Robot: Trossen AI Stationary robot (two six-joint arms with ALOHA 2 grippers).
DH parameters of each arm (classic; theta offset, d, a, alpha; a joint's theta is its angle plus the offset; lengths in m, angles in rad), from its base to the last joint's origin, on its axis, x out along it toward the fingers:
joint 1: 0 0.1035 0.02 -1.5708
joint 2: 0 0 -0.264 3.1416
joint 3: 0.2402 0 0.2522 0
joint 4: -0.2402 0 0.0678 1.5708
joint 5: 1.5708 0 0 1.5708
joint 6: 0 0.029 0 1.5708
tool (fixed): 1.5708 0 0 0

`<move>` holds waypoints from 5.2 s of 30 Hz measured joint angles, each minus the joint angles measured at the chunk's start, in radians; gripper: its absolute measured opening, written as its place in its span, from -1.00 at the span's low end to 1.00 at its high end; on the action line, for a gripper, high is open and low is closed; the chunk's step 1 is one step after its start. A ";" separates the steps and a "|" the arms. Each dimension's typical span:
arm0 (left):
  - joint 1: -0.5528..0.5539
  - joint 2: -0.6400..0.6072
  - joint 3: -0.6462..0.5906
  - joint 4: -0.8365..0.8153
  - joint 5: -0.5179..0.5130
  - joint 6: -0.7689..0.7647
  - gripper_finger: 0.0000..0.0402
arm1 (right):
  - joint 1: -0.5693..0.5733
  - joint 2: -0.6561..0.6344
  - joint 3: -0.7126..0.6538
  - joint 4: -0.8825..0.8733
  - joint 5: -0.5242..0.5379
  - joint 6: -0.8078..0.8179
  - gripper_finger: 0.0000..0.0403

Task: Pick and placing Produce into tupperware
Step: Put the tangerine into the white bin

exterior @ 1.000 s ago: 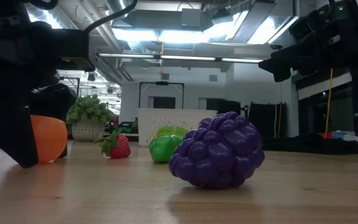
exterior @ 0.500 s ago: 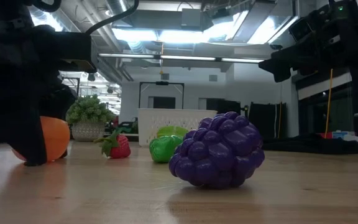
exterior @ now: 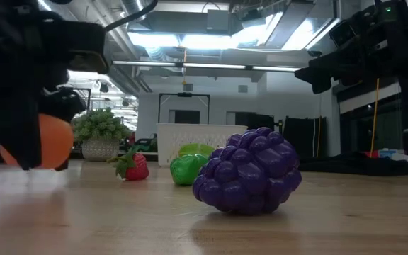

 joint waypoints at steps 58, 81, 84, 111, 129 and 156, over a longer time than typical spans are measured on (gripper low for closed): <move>0.170 -0.562 -0.450 0.840 -0.170 0.649 0.19 | 0.000 0.000 0.000 -0.010 0.000 -0.030 0.05; 0.330 -0.562 -0.521 0.978 -0.072 0.656 0.19 | 0.000 0.000 0.000 -0.009 0.000 -0.031 0.05; 0.347 -0.561 -0.522 1.019 -0.072 0.660 0.20 | 0.000 0.000 0.000 -0.009 0.000 -0.032 0.05; 0.493 -0.561 -0.522 1.157 -0.363 0.743 0.19 | 0.000 0.000 0.000 -0.009 0.000 -0.038 0.05; 0.716 -0.436 -0.493 1.224 -0.187 0.720 0.19 | 0.000 0.000 0.000 -0.009 0.035 -0.039 0.05; 0.930 -0.130 -0.028 0.787 0.149 0.819 0.19 | 0.000 0.000 0.000 -0.055 0.035 -0.045 0.05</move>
